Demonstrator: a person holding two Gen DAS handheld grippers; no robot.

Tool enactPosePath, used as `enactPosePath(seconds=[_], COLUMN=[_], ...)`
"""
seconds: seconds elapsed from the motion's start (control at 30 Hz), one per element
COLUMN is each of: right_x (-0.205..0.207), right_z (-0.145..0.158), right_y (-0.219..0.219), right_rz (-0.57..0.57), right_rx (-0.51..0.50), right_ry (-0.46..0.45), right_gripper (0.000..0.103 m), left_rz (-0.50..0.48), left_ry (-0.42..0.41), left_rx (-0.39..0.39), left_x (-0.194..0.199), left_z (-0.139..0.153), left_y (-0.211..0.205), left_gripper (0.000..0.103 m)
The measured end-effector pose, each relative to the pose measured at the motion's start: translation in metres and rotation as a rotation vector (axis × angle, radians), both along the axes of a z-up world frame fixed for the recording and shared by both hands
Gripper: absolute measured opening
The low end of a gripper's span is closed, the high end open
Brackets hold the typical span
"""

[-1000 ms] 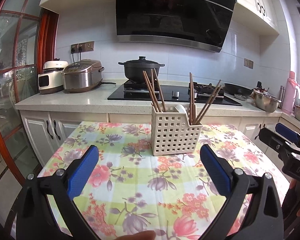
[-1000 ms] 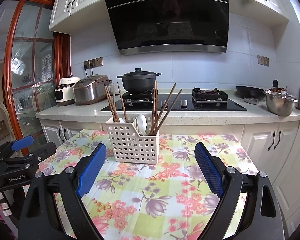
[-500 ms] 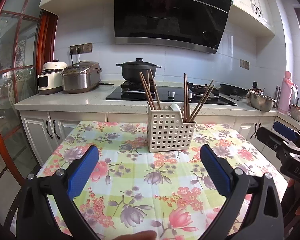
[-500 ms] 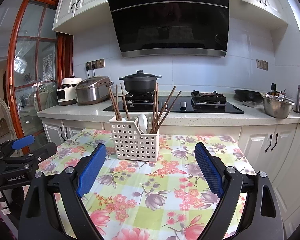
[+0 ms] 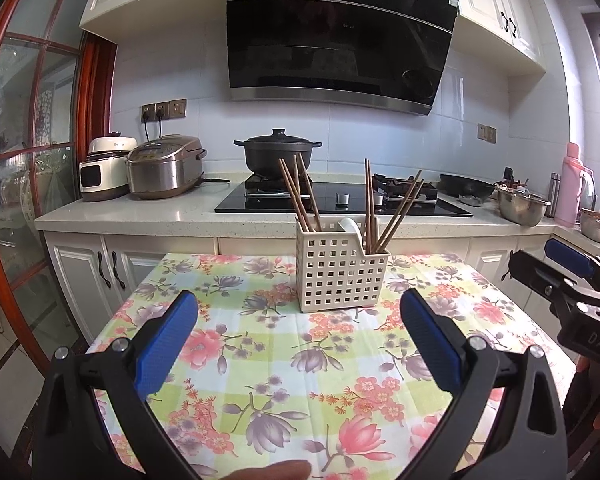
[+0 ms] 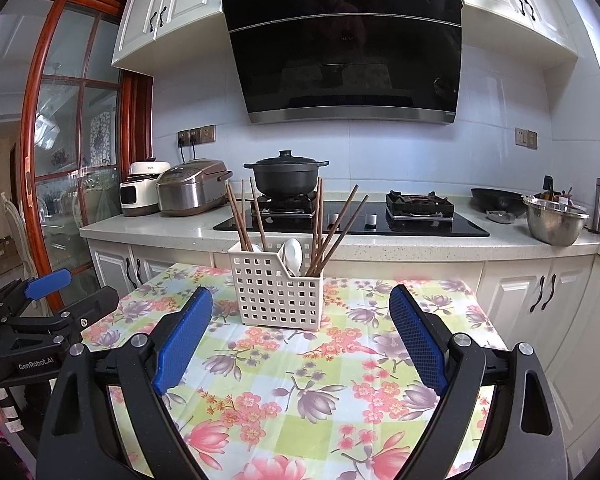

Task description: Organize utensils

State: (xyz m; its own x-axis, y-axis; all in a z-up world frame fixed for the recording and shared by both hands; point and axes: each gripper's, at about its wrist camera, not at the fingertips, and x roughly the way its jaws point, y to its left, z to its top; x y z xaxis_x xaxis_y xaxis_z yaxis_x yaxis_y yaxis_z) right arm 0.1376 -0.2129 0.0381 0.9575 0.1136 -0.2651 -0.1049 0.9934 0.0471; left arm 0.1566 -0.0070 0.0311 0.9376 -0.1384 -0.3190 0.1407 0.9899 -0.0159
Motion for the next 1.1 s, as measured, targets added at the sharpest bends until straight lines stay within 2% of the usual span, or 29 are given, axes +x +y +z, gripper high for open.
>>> enactPosePath(seconds=[1.1], right_x=[-0.0040], right_z=[0.0011], right_y=[-0.0025], right_rz=[-0.002], right_rx=[0.006], right_ry=[0.001], right_gripper=[0.084], left_rz=[-0.007], left_ry=[-0.017], left_rx=[0.019], left_x=[-0.0079], left_z=[0.0059], left_y=[-0.0066], left_gripper=[0.098])
